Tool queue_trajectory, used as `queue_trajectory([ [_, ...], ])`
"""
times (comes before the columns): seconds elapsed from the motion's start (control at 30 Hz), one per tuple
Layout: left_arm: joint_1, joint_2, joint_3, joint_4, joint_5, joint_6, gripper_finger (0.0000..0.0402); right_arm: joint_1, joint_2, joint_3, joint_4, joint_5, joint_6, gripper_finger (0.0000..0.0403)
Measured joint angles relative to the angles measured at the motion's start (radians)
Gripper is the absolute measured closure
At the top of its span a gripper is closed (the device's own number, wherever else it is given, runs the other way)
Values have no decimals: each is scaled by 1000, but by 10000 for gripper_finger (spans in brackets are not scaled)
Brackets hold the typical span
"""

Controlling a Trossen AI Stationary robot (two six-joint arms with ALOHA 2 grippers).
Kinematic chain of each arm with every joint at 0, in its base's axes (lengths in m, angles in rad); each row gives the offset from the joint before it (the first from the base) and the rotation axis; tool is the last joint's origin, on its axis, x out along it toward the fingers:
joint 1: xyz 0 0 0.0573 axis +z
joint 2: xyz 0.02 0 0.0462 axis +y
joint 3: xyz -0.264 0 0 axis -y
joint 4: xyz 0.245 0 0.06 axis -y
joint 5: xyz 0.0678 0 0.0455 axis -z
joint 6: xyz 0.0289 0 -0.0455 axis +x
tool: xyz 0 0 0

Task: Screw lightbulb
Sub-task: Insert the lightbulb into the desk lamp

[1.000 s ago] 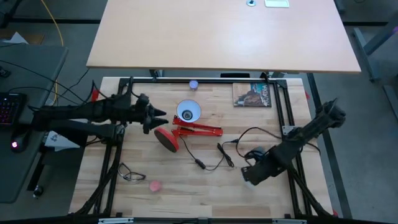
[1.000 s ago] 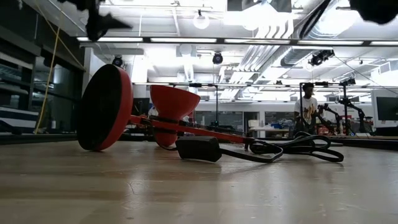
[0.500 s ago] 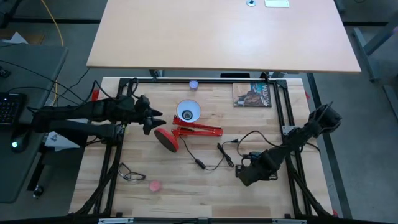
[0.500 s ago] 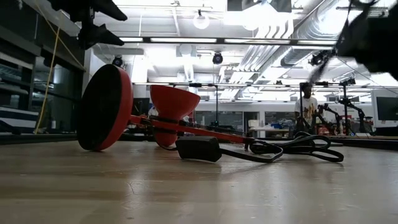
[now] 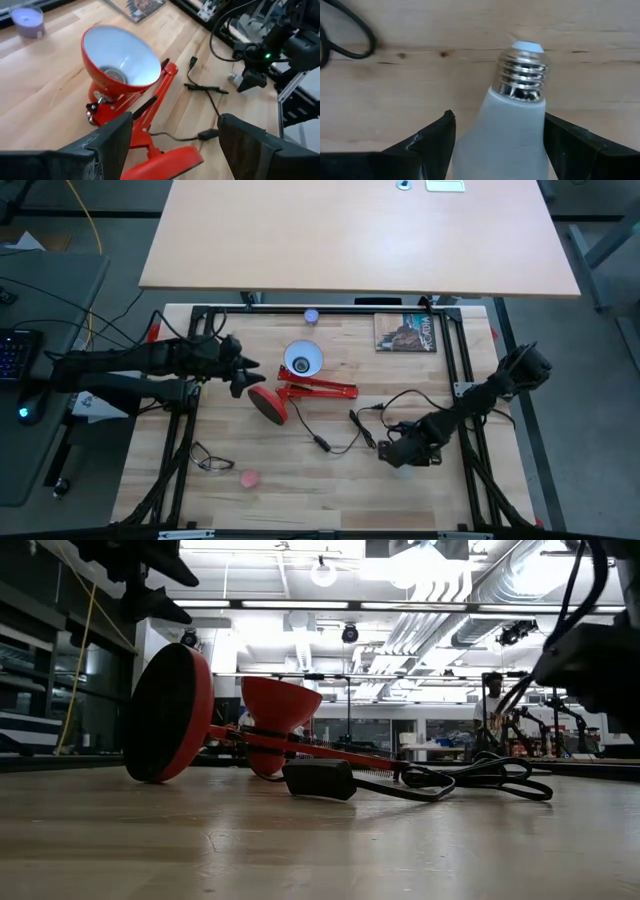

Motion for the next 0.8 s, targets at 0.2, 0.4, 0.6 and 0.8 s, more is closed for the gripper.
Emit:
queue_trajectory([
  [0.2, -19, 17, 0, 15, 0, -18, 128, 5, -6, 31, -3, -20, -112, 167],
  [0.4, -18, 21, 0, 110, -2, 110, 128, -11, -93, 117, -118, 42, -251, 199],
  [0.6, 11, 107, 97, 118, -33, 506, 128, -123, -253, 155, -136, 206, -410, 196],
  [0.8, -8, 282, 260, 110, -30, 970, 128, -360, -334, 155, 256, 114, -764, 196],
])
